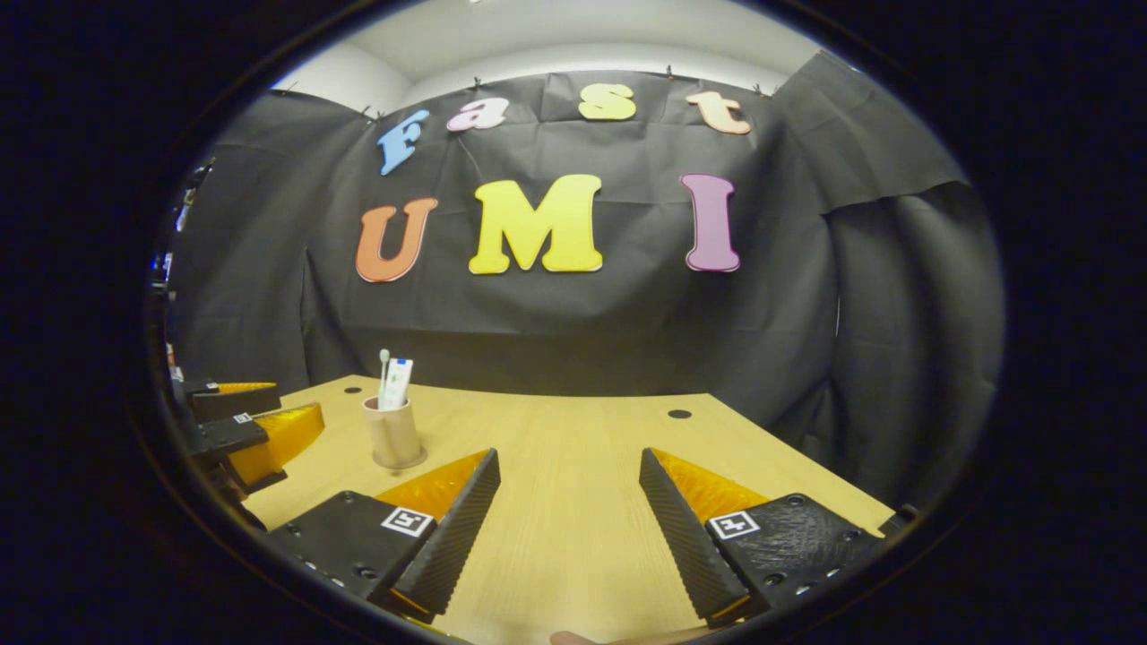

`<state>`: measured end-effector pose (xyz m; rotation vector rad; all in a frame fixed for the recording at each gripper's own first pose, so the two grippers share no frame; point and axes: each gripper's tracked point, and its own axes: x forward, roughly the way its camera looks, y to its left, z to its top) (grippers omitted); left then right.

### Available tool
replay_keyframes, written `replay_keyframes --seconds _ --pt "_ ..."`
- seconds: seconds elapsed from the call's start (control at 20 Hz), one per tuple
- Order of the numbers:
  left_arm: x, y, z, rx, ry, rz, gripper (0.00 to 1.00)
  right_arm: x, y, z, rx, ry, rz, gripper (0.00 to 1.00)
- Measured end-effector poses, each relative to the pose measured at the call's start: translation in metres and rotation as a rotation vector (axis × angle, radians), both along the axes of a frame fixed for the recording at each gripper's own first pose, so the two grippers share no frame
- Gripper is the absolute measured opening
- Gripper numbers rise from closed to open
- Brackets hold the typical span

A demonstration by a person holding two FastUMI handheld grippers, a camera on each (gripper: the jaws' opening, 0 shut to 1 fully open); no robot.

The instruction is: Put the toothbrush and toothpaste on the desktop into the cup, then pick up the cup and place it on the coaster on the desktop.

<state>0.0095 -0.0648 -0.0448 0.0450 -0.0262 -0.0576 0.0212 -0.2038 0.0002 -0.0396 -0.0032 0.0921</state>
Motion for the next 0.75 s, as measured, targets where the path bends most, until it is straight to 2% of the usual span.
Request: replay_keyframes --seconds 0.1,0.15,0.2,0.25,0.3,0.4,0.45,0.5,0.75 --pt "0.0002 0.0005 0.0 -0.002 0.001 0.001 0.95 0.0003 0.0013 -0.0024 0.002 0.004 0.004 0.99" --pt "-0.0002 0.0009 0.0004 -0.002 0.0 0.002 0.95 0.0012 0.0007 -0.0041 0.0 0.007 0.001 0.96" --pt "-0.0005 0.0008 0.0005 -0.001 -0.001 0.004 0.95 0.0016 -0.0002 -0.0039 -0.001 0.007 0.0 0.99" --pt "-0.0006 0.0013 0.0005 -0.002 -0.003 0.004 0.95 0.0017 0.0004 -0.0044 -0.001 0.008 0.0 0.96" --pt "-0.0001 0.0017 0.0002 -0.003 -0.001 0.002 0.95 0.0017 0.0009 -0.0047 -0.001 0.009 0.0 0.99" --pt "-0.0002 0.0018 -0.0006 -0.004 0.002 0.001 0.95 0.0017 0.0006 -0.0038 -0.002 0.007 -0.003 0.96" --pt "-0.0002 0.0009 -0.0002 -0.005 0.002 0.001 0.95 0.0016 0.0 -0.003 -0.001 0.003 -0.004 0.98" --pt "-0.0007 0.0016 0.0 -0.003 0.001 0.002 0.95 0.0013 -0.0002 -0.0021 -0.001 0.0 -0.005 0.95" --pt "-0.001 0.0013 -0.0014 -0.004 0.003 0.003 0.95 0.0016 -0.0003 -0.0041 -0.003 0.002 -0.005 0.96"
